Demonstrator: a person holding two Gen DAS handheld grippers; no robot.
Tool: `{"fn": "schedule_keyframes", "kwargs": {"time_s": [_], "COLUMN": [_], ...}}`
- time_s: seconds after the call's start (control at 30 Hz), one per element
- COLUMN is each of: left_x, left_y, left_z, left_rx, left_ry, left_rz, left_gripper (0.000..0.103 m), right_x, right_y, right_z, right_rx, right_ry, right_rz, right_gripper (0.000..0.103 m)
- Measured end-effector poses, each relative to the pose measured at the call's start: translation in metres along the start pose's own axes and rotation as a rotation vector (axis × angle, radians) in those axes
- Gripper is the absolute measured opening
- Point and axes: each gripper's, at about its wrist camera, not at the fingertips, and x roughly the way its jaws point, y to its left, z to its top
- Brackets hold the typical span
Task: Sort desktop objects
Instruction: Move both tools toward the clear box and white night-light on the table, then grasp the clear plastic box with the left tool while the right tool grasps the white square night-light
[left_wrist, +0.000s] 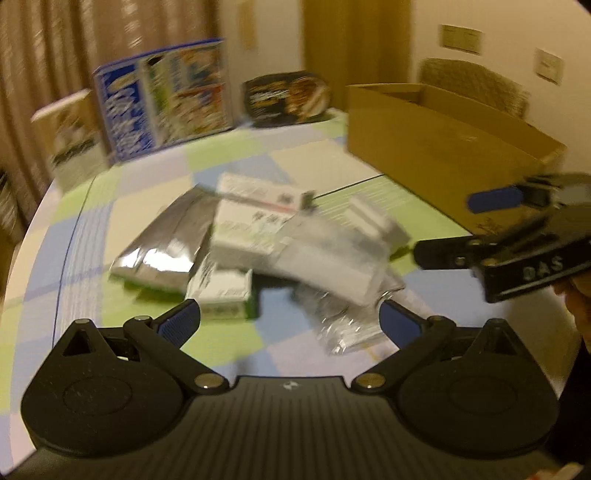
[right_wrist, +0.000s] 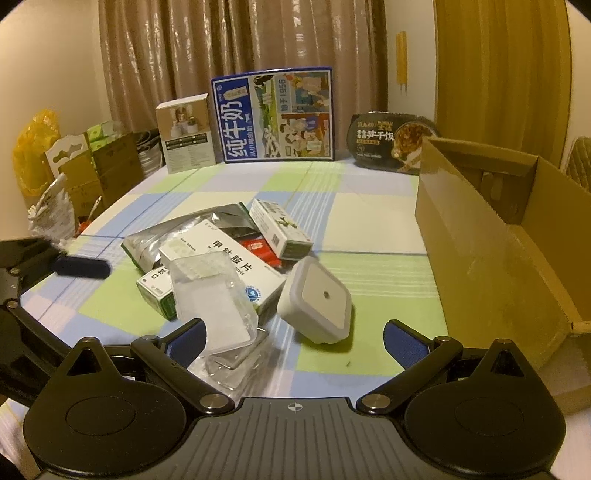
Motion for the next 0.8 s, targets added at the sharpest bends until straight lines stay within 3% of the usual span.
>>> {"fn": "schedule_keyframes", "kwargs": {"time_s": [0.13,0.37,0.53,0.73,0.8], "left_x": [0.009,0.038,0.051,0.059,0.06], "left_y": [-0.01,-0.02,-0.017,-0.014,-0.014], "left_z": [0.009,0.018,0.023,0.026,0.026], "left_rx": [0.13,0.259,0.253,0.235,0.23], "left_ry": [-0.039,-0.021,-0.012,0.004,0.013], "left_rz": [-0.044,-0.092,-0.101,-0.116,-0.125], "left_gripper": [0.101,0.101,0.1,0.093,0.086], "right_x": [0.004,0.013,0.02,0.029,0.034], "right_y": [-0.003,-0.014,-0.024,-0.029,-0.032], "right_z": [0.002,0.005,0.008,0.014,0.017], "right_rx": [0.015,0.065,0.125,0.167,0.187], "right_ry": [0.007,0.023,0.039,0.055,0.061], "right_rz": [0.009,0.018,0.04,0.058,0.06], "right_gripper": [0.1,0.1,0.1,0.1,0.1]}}
